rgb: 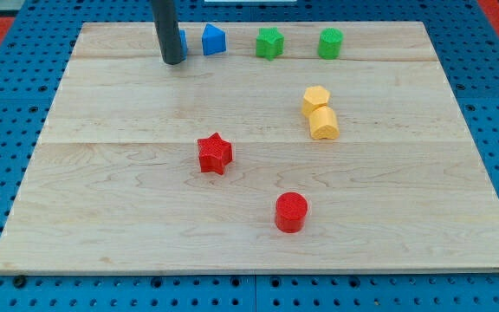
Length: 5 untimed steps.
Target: Move the yellow heart into the red star
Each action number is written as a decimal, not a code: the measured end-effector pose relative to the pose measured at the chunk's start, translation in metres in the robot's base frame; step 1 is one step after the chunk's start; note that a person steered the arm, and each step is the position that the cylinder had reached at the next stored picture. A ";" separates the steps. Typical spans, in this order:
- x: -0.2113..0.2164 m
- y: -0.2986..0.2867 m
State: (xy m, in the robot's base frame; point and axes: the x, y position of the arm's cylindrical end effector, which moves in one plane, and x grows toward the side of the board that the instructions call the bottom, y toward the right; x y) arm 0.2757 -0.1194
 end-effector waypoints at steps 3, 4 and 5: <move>0.030 0.015; 0.057 0.062; 0.057 0.121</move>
State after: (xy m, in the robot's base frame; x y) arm 0.3326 0.0015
